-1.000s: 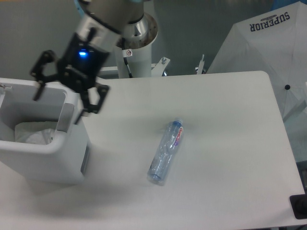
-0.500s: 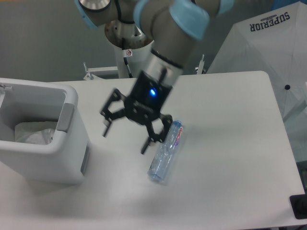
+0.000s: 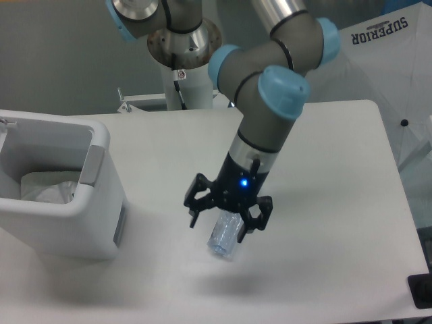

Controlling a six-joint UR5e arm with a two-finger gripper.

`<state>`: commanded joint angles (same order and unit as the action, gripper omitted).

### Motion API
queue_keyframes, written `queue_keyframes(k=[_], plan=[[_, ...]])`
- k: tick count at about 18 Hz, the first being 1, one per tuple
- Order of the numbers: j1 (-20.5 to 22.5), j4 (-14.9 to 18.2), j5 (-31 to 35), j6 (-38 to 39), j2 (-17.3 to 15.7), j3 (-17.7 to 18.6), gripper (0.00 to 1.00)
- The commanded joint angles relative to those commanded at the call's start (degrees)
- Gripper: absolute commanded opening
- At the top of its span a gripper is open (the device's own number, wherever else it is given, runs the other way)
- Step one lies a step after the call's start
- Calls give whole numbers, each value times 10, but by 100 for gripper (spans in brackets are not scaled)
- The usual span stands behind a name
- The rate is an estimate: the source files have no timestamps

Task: Place the trash in the trash can
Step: 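Move the open gripper over the clear water bottle, then lower the gripper and close it around the bottle's end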

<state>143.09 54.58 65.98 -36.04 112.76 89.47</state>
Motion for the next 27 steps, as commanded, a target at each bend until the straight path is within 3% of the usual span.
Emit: queue_keyframes(k=[10, 20, 27], plan=[[-79, 0, 277, -46, 62, -9, 100], [-95, 4, 293, -49, 96, -20, 100], [-119, 4, 341, -64, 111, -14, 100]])
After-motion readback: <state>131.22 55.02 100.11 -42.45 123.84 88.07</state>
